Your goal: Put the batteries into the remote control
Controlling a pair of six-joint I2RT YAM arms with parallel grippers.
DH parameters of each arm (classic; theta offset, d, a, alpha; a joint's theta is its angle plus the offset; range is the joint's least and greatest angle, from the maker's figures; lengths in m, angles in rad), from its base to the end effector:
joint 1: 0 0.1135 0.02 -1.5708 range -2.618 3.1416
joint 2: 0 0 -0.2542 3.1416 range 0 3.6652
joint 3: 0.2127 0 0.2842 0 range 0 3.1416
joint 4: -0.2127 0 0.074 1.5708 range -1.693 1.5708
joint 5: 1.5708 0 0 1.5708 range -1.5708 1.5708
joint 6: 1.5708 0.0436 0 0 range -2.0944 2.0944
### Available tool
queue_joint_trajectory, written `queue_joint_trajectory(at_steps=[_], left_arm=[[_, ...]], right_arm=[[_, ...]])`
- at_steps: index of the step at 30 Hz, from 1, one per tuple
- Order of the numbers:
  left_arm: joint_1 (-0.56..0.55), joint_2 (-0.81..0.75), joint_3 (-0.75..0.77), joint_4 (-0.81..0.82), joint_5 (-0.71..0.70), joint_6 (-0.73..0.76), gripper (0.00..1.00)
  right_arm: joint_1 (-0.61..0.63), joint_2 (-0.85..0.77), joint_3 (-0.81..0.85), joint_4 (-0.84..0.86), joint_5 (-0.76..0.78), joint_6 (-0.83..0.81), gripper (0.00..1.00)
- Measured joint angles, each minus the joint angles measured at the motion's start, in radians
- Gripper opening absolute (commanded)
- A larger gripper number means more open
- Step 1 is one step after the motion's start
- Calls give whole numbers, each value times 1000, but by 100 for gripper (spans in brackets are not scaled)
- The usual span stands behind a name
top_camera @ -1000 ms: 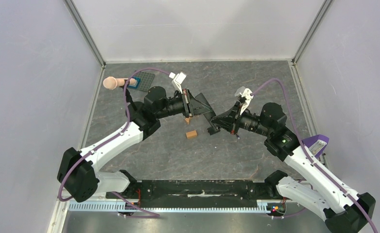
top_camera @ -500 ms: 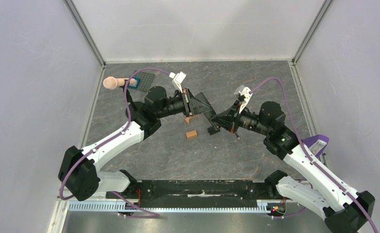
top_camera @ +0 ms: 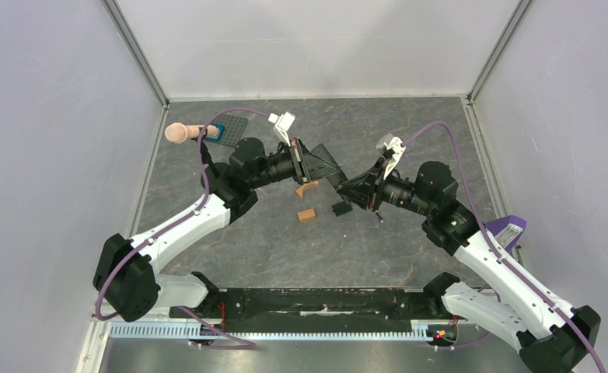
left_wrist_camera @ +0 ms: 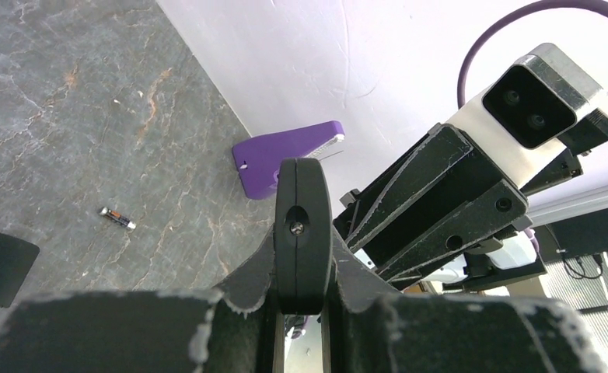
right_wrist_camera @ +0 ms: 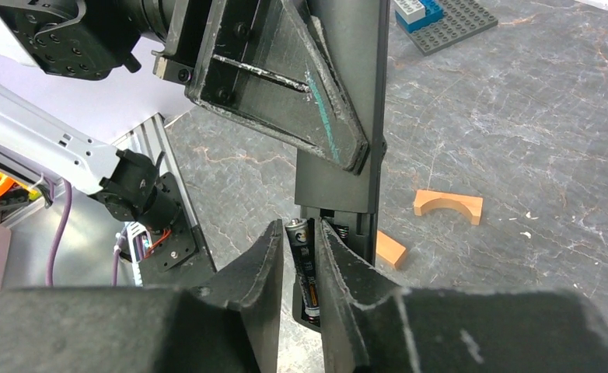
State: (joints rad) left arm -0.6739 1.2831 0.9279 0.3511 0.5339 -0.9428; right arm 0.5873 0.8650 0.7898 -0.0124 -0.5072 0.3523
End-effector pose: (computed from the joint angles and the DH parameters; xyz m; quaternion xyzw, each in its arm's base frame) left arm 0.2524 -0.2300 0.3164 0.0929 0.7022 -0.6213 0.3350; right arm 0.1950 0.1552 0.3361 -0.2520 0.6890 0.4610 0.4993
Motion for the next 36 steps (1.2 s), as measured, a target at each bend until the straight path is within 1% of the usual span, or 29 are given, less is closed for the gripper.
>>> queue_joint_trajectory(at_steps=[11, 19, 22, 24, 25, 27, 31, 33, 34, 36], left_arm=[[0, 0, 0, 35, -6, -7, 2], [0, 0, -1, 45, -6, -7, 2], [-2, 0, -2, 45, -3, -7, 2], [-2, 0, -2, 45, -1, -7, 2], [-3, 0, -2, 45, -1, -7, 2], [-3, 0, -2, 45, -1, -7, 2], [-3, 0, -2, 46, -4, -7, 2], [-3, 0, -2, 49, -8, -7, 2], [-3, 0, -3, 52, -10, -7, 2], [-3, -1, -12, 66, -19, -7, 2]], right_arm=[[5, 5, 40, -26, 12, 26, 38], [5, 8, 79, -35, 45, 39, 41], [5, 8, 90, -35, 63, 47, 45], [5, 7, 98, -36, 74, 58, 52], [5, 7, 103, -37, 81, 68, 57], [5, 3, 115, -45, 103, 94, 63], [5, -22, 129, -85, 187, 187, 79], [5, -40, 128, -103, 237, 256, 96], [5, -53, 123, -106, 259, 302, 98], [5, -78, 102, -106, 301, 377, 98]])
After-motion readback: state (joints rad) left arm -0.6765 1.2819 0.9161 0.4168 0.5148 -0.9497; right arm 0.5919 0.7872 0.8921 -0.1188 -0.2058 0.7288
